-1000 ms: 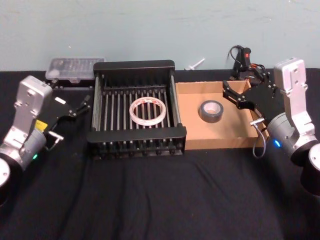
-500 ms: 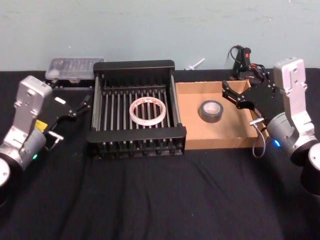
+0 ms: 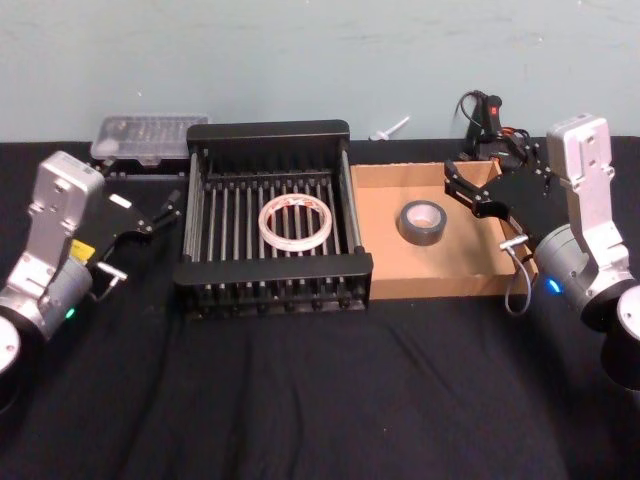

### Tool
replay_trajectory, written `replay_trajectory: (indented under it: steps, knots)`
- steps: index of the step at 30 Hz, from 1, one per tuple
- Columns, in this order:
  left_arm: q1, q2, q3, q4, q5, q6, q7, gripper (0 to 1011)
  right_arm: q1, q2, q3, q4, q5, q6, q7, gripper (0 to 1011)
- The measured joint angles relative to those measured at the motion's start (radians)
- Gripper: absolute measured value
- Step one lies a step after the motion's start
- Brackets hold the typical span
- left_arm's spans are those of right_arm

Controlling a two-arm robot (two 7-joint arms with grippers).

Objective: Pick up the white tape and place it into the black box , Pick up the silver tape and place it into the brown box.

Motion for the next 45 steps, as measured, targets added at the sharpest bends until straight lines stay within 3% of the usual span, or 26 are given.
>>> replay_trajectory:
  steps: [45]
  knots:
    - [0.000,0.000,0.000,0.000,0.000,0.000,0.000,1001,0.000,0.000,0.000,0.000,0.000,0.000,0.000,1002]
